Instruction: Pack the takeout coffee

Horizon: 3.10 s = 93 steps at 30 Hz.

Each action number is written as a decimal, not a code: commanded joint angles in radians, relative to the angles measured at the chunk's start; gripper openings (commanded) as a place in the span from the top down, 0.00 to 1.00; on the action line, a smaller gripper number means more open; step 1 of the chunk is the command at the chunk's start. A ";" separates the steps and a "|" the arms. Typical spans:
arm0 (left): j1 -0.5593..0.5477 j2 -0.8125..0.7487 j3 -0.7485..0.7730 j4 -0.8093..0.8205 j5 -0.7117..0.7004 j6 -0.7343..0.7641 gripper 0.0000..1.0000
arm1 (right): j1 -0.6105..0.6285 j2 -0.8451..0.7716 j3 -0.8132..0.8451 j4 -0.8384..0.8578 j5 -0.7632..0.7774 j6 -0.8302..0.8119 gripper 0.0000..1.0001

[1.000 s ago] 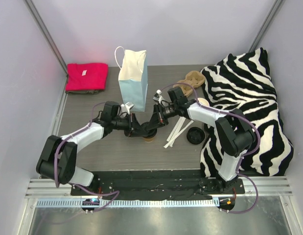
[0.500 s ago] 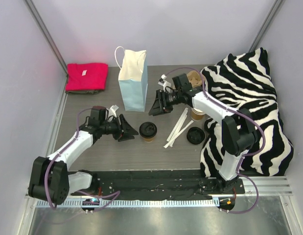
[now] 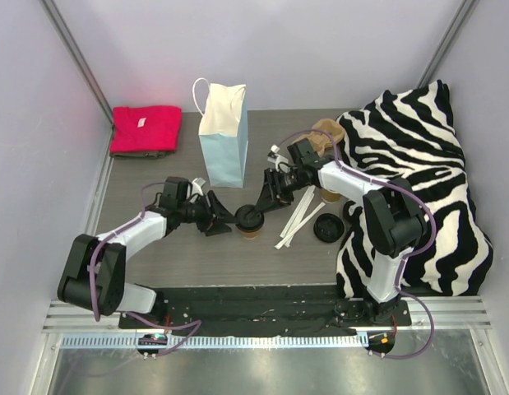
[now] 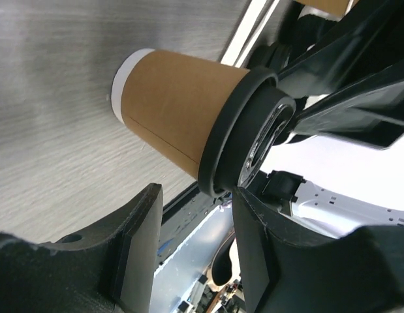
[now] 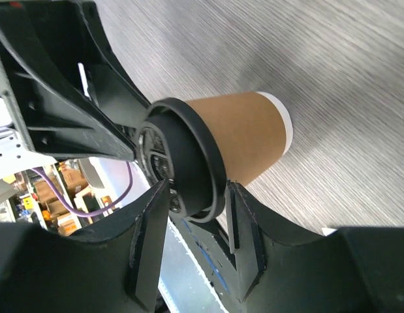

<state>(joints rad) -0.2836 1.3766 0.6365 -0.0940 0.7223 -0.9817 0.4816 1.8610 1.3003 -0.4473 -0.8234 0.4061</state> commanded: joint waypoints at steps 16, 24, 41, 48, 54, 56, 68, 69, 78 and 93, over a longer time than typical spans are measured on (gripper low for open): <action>-0.014 0.179 0.163 0.243 -0.001 -0.049 0.49 | 0.026 -0.115 -0.184 0.101 -0.102 0.129 0.39; 0.030 0.113 0.146 0.183 0.052 -0.038 0.47 | 0.020 -0.149 -0.144 0.016 -0.109 0.082 0.26; -0.018 -0.103 -0.084 0.155 0.016 -0.232 0.00 | -0.024 -0.125 -0.050 -0.034 -0.008 -0.007 0.02; -0.058 -0.013 -0.046 0.281 -0.010 -0.285 0.01 | -0.058 -0.138 -0.052 -0.044 -0.014 -0.010 0.02; -0.060 0.076 0.024 0.356 -0.024 -0.284 0.00 | -0.071 -0.154 -0.072 -0.059 -0.022 -0.018 0.01; -0.060 0.101 0.044 0.384 -0.023 -0.287 0.00 | -0.074 -0.157 -0.079 -0.060 -0.028 -0.020 0.01; -0.063 0.213 0.124 0.485 0.017 -0.307 0.00 | -0.095 -0.192 -0.099 -0.064 -0.054 -0.020 0.00; -0.057 0.202 0.123 0.478 0.026 -0.296 0.01 | -0.100 -0.200 -0.098 -0.064 -0.062 -0.020 0.00; 0.038 -0.048 0.164 0.197 0.068 -0.057 0.40 | -0.092 -0.322 -0.176 0.177 -0.160 0.177 0.27; -0.112 0.012 0.178 0.190 0.111 -0.092 0.74 | -0.067 -0.306 -0.213 -0.002 0.006 0.047 0.68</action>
<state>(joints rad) -0.4194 1.4181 0.8078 0.1318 0.7784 -1.0962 0.4133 1.5726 1.0927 -0.3893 -0.8989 0.5255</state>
